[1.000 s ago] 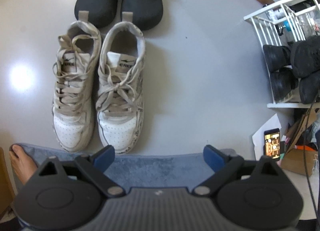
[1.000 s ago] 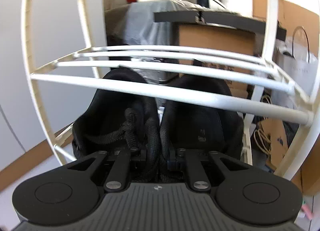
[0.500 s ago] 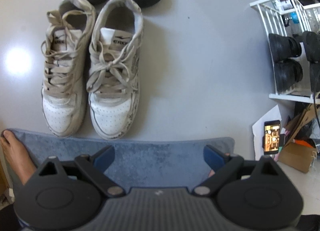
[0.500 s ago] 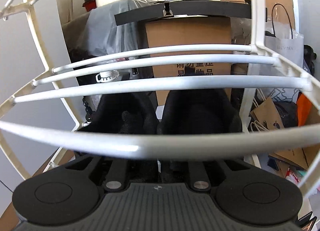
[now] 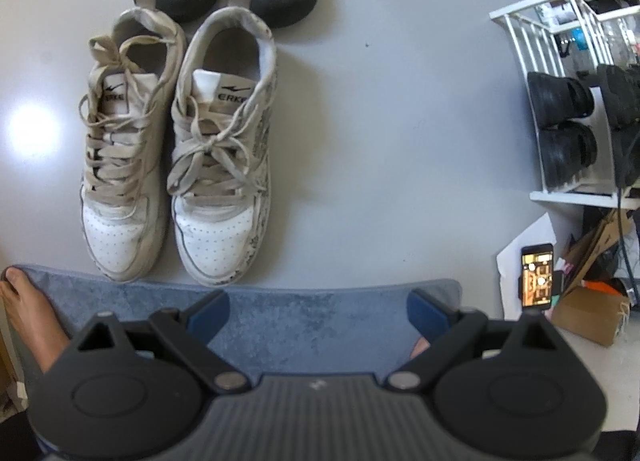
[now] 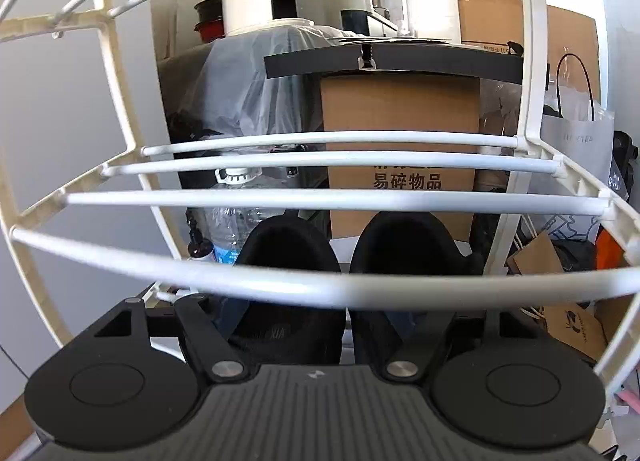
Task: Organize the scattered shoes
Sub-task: 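Open the right tool and release the black sneakers on the rack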
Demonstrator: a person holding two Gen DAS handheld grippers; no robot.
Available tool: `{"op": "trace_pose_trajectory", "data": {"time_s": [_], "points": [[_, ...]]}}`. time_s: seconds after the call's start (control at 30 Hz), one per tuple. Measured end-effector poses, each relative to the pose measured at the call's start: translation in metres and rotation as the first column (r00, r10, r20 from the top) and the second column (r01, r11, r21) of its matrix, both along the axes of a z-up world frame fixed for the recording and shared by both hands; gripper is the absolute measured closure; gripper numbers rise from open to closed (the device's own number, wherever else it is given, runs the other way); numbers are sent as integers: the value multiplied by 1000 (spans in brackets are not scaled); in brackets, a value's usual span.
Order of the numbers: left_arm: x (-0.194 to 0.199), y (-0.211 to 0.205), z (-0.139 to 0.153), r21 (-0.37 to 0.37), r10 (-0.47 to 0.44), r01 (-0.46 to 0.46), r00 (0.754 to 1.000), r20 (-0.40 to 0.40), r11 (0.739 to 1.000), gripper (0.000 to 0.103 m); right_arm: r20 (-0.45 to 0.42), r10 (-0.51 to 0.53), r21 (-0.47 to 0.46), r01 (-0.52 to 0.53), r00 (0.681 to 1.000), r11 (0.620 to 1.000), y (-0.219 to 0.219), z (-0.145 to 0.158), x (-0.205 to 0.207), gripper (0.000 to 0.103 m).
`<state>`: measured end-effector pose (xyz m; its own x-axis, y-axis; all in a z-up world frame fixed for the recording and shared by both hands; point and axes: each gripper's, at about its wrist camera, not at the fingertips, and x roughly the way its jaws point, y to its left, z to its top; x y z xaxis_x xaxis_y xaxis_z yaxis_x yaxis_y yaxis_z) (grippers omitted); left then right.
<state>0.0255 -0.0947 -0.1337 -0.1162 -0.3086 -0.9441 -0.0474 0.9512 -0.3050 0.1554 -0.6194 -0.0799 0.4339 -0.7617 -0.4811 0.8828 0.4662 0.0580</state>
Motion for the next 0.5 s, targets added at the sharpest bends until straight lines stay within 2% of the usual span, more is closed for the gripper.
{"op": "trace_pose_trajectory", "data": {"time_s": [0.13, 0.5], "points": [[1, 1, 8, 2, 2, -2, 999, 36, 1000, 6, -45, 3, -8, -4, 999, 1000, 17, 0, -7, 25], [1, 14, 41, -52, 45, -39, 991, 122, 998, 6, -101, 39, 86, -31, 994, 996, 71, 13, -29, 26]]}}
